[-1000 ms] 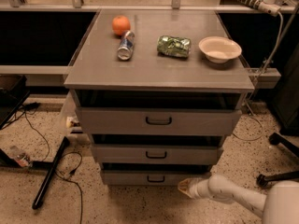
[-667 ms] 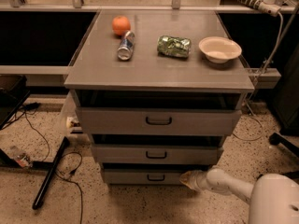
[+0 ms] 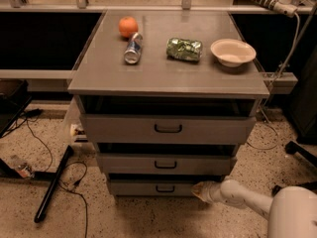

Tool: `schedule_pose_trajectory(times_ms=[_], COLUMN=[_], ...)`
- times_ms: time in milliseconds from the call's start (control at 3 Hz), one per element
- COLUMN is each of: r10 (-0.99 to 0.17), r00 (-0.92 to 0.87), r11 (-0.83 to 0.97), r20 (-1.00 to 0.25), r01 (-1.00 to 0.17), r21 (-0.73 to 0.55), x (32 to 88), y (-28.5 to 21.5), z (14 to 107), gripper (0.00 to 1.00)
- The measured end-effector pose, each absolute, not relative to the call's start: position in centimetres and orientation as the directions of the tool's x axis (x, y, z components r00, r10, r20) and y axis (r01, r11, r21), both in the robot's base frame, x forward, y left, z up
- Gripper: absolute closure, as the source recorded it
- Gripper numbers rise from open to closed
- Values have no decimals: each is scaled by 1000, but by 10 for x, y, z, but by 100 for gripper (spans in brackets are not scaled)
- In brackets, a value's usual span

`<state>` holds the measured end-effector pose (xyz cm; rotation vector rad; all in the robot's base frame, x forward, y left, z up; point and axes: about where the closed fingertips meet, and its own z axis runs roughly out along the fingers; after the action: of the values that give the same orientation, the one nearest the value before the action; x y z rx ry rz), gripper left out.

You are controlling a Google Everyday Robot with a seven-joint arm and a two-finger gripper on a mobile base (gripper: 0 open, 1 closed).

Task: Close bottom drawer

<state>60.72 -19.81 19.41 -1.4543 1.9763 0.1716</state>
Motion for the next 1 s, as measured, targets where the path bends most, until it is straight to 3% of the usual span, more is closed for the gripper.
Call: schedule_pose_trajectory(times_ms=[333, 667, 1000], r10=[-794, -784, -784], r00=[-129, -145, -144], r11=[360, 348, 348], r20=[-594, -604, -604], r01=[-887, -908, -908], r21=[-290, -234, -234], x=[574, 534, 534], y=[-209, -197, -197], z=[226, 214, 214], gripper=[43, 38, 15])
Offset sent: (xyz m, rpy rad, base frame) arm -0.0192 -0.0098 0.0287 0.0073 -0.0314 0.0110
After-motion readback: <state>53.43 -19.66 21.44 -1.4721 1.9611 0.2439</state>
